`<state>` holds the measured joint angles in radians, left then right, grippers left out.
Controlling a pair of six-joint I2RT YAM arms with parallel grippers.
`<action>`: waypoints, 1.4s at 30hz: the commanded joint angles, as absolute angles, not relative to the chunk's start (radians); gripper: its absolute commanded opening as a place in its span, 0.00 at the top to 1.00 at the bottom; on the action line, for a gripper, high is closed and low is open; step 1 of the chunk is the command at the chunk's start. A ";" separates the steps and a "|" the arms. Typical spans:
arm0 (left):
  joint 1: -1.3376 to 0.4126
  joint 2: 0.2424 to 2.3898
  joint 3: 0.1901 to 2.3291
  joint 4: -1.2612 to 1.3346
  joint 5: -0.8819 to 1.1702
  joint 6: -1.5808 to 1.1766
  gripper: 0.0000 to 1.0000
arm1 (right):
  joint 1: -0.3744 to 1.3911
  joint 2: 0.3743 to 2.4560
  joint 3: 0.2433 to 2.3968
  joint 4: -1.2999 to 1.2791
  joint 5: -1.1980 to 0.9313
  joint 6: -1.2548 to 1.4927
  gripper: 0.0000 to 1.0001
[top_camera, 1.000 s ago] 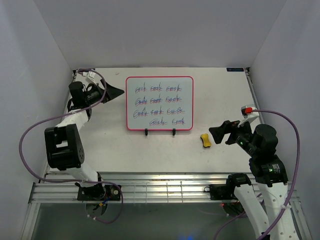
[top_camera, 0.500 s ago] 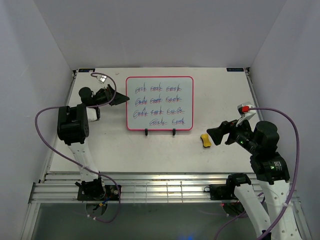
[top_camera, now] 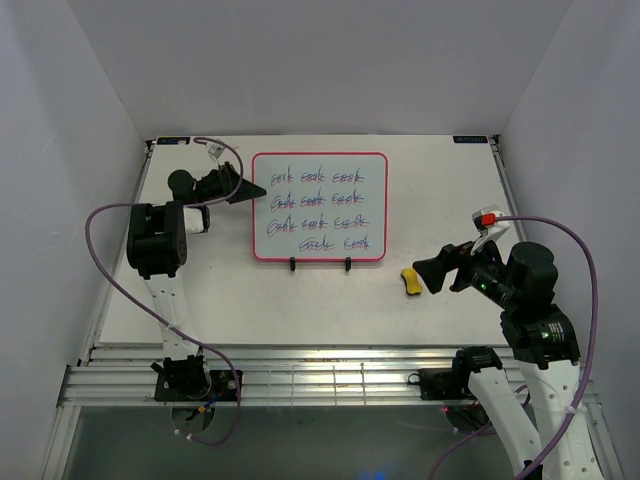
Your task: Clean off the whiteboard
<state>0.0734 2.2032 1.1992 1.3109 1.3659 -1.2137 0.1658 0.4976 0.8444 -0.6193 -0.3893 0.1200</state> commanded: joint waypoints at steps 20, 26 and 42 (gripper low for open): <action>0.054 2.273 1.292 1.270 1.381 -1.155 0.43 | 0.169 0.531 0.888 -0.595 -0.423 0.100 0.09; 0.051 2.295 1.318 1.267 1.382 -1.163 0.50 | 0.169 0.538 0.884 -0.591 -0.425 0.101 0.08; 0.048 2.356 1.333 1.411 1.371 -1.278 0.71 | 0.169 0.554 0.884 -0.598 -0.423 0.094 0.07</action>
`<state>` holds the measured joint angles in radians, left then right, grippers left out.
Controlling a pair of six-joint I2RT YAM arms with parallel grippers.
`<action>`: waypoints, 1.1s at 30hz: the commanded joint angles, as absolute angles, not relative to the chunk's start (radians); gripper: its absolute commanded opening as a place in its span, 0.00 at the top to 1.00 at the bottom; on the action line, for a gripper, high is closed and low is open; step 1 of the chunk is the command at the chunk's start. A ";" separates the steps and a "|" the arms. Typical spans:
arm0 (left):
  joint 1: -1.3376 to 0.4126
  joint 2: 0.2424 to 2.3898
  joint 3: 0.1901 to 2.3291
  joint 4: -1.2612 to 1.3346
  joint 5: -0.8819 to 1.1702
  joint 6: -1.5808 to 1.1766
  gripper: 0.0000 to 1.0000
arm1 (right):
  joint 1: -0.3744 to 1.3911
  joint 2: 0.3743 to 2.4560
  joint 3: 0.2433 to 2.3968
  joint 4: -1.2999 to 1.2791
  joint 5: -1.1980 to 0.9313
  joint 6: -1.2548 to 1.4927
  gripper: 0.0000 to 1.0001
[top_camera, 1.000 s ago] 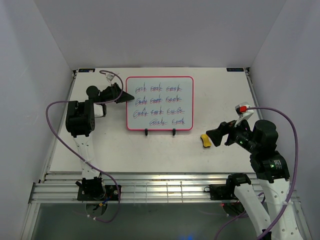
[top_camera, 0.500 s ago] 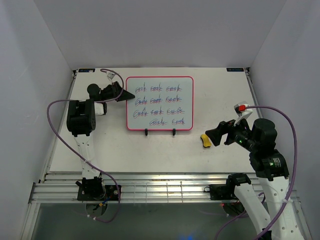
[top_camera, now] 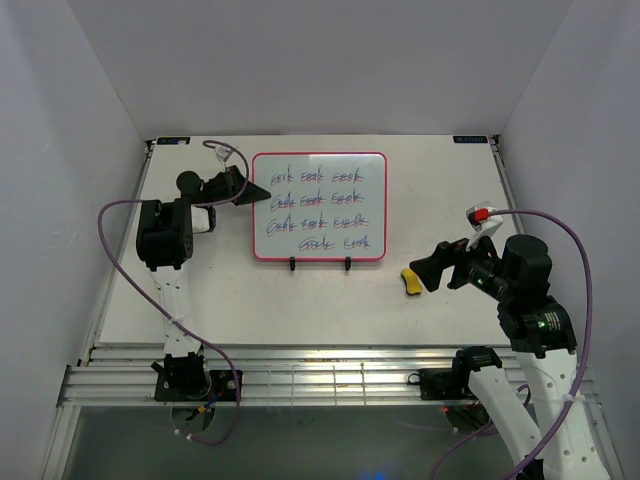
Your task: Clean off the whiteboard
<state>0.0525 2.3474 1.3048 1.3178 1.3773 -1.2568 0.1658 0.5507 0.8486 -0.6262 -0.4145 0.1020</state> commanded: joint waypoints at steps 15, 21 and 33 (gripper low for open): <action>0.048 2.211 1.305 1.531 1.358 -1.330 1.00 | 0.169 0.584 0.861 -0.608 -0.249 0.135 0.10; 0.046 2.119 1.284 1.566 1.338 -1.330 1.00 | 0.167 0.574 0.810 -0.558 -0.209 0.189 0.10; 0.015 1.904 1.226 1.583 1.220 -1.333 1.00 | 0.169 0.626 0.729 -0.454 -0.209 0.275 0.10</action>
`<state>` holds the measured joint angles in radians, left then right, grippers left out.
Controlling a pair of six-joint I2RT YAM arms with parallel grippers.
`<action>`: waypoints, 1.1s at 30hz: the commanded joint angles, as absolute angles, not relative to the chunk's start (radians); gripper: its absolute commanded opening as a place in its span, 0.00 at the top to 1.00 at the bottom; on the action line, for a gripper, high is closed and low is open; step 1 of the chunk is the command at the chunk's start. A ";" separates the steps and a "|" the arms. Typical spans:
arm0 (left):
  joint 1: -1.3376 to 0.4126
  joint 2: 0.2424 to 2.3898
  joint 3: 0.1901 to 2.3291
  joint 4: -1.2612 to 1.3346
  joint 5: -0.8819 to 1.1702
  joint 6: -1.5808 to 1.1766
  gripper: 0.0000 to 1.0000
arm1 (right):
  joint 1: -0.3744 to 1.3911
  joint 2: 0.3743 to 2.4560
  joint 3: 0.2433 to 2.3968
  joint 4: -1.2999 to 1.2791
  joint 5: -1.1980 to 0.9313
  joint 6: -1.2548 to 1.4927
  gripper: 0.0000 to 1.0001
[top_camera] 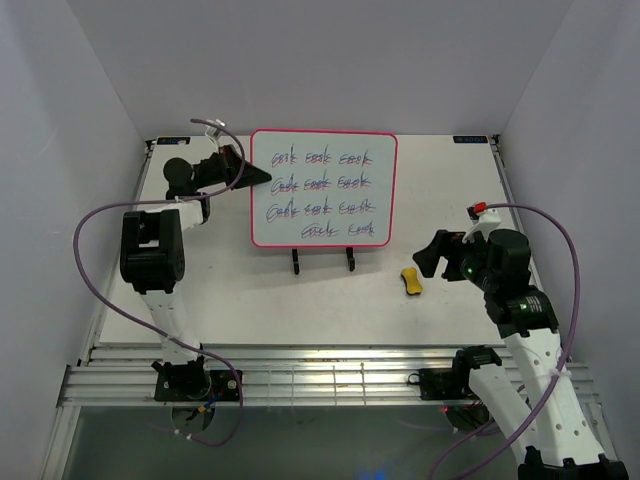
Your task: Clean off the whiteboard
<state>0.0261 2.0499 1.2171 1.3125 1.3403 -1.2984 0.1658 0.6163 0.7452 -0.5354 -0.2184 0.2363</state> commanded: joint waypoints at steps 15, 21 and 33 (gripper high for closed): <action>0.066 1.209 1.020 0.473 0.924 -1.045 1.00 | 0.164 1.048 0.742 -0.405 -0.234 0.161 0.01; 0.101 0.867 0.928 0.120 0.842 -0.885 1.00 | 0.211 1.239 0.781 -0.422 -0.169 0.117 0.17; 0.090 0.700 0.971 -0.273 0.827 -0.669 1.00 | 0.314 1.351 0.807 -0.448 -0.011 0.106 0.35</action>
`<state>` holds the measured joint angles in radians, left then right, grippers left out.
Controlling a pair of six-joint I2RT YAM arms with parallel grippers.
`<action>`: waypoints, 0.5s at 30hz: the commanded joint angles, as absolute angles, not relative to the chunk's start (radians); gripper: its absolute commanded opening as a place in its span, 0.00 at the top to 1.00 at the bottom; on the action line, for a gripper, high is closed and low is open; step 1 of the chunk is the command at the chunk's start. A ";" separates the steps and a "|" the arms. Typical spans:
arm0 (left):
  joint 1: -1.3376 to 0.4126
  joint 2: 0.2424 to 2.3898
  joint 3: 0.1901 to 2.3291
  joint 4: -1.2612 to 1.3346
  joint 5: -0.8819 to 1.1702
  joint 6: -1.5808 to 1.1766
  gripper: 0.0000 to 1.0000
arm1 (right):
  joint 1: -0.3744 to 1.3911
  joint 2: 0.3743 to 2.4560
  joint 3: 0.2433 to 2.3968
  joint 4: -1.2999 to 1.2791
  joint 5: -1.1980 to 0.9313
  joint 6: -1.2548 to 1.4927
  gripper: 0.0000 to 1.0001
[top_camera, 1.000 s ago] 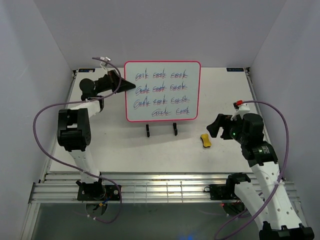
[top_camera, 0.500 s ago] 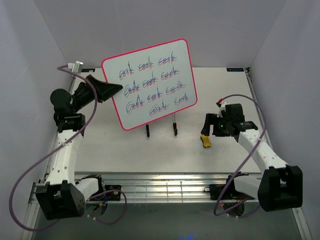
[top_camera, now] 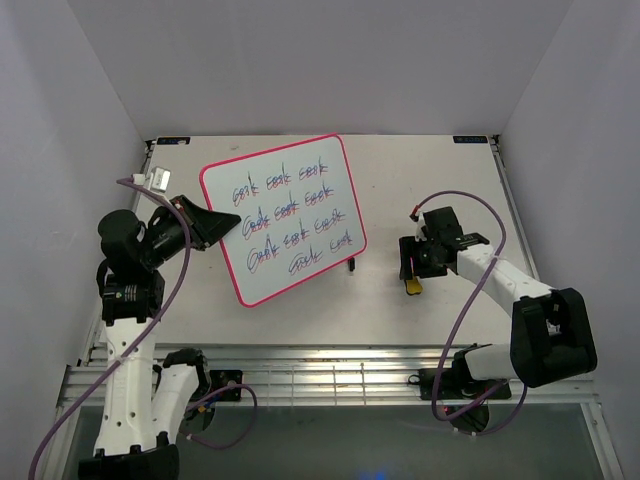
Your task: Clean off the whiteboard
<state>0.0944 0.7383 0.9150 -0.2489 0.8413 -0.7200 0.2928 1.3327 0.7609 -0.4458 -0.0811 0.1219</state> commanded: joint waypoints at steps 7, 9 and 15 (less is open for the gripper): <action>0.084 0.660 0.983 -0.357 0.839 -0.604 1.00 | 0.342 1.394 0.818 -0.453 0.043 0.109 0.39; 0.081 0.657 0.976 -0.362 0.836 -0.600 1.00 | 0.354 1.408 0.818 -0.451 0.049 0.107 0.39; 0.072 0.652 0.974 -0.371 0.833 -0.578 1.00 | 0.365 1.428 0.819 -0.449 0.072 0.109 0.43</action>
<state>0.0776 0.6785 0.9154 -0.4500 0.8181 -0.5789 0.3573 1.4181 0.7803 -0.4503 0.0376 0.1196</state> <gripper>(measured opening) 0.129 0.575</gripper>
